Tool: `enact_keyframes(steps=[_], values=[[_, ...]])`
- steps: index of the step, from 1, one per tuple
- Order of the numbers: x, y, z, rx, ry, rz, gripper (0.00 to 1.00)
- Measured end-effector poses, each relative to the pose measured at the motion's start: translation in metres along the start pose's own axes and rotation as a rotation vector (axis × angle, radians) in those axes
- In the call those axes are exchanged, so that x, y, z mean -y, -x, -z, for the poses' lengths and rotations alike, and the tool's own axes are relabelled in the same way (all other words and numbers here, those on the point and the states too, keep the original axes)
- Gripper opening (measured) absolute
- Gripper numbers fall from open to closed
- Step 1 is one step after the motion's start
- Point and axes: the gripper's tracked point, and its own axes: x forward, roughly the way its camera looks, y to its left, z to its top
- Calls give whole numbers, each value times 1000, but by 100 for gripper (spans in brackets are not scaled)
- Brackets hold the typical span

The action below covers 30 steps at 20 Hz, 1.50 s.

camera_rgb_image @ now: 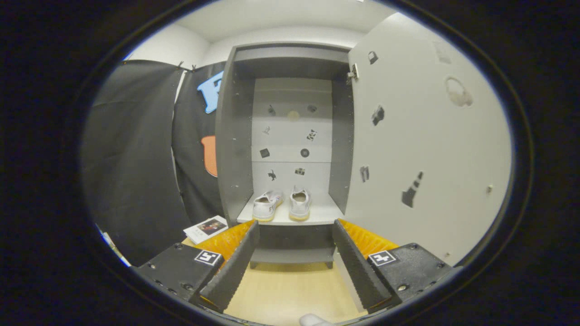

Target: Open the shoe cabinet door, grab the shoes and put them into the shoe cabinet, then close the shoe cabinet door.

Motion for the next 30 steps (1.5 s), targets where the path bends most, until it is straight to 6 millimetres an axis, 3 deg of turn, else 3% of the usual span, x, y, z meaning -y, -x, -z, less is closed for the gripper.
enact_keyframes(steps=[5, 8, 12, 15, 18, 23, 27, 30], values=[[42, 74, -6, 20, -26, 21, 100], [93, 107, -18, 25, -26, 77, 100], [163, 138, -30, 50, -52, 147, 100], [213, 147, -33, 58, -64, 187, 100], [257, 141, -35, 56, -74, 190, 100], [310, 100, -42, 50, -75, 114, 100], [311, 63, -43, 28, -66, 3, 100], [302, 46, -41, 23, -52, -66, 100]])
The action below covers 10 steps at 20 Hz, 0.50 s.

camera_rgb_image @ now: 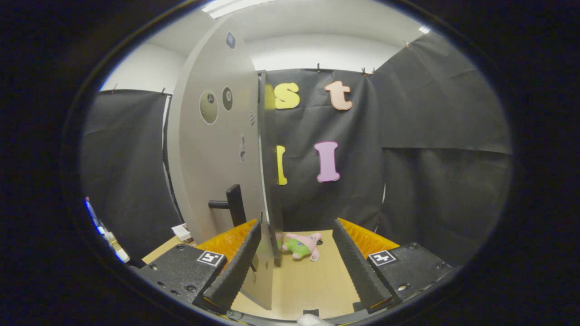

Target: Open the shoe cabinet door, grab the shoes and put them into the shoe cabinet, then close the shoe cabinet door.

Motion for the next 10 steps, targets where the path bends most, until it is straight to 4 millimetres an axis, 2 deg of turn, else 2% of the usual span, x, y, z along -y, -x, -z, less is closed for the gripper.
enact_keyframes(steps=[6, 10], values=[[-5, -4, -1, 0, 3, -78, 100], [-4, 0, -4, 11, 51, -51, 96]])
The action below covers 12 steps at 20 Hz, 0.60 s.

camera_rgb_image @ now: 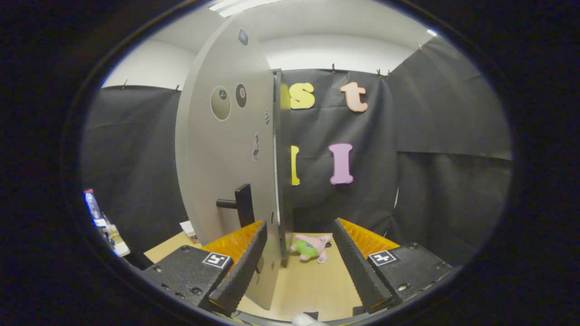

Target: Open the shoe cabinet door, grab the shoes and put them into the shoe cabinet, then close the shoe cabinet door.

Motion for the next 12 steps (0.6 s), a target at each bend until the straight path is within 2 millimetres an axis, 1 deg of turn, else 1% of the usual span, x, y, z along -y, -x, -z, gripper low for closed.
enact_keyframes(steps=[4, 7, 12], values=[[-6, 1, 3, -9, -24, 28, 96], [-8, 6, 1, -9, -16, 79, 96], [-28, 10, 4, -16, -36, 140, 96]])
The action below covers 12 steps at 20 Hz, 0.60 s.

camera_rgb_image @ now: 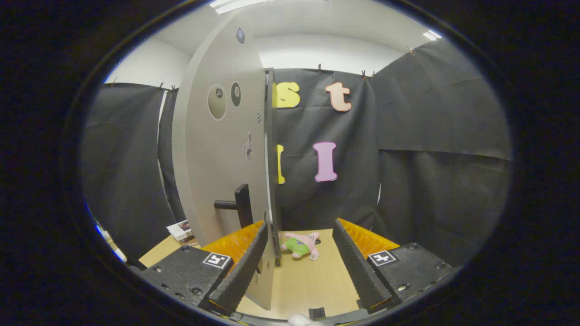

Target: Open the shoe cabinet door, grab the shoes and put them into the shoe cabinet, then close the shoe cabinet door.

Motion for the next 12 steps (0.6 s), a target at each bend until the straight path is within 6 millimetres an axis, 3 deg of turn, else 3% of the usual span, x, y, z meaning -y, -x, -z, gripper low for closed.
enact_keyframes(steps=[5, 12], values=[[-39, 10, 4, 3, -4, 18, 96], [-125, -5, 5, 8, 5, -67, 96]])
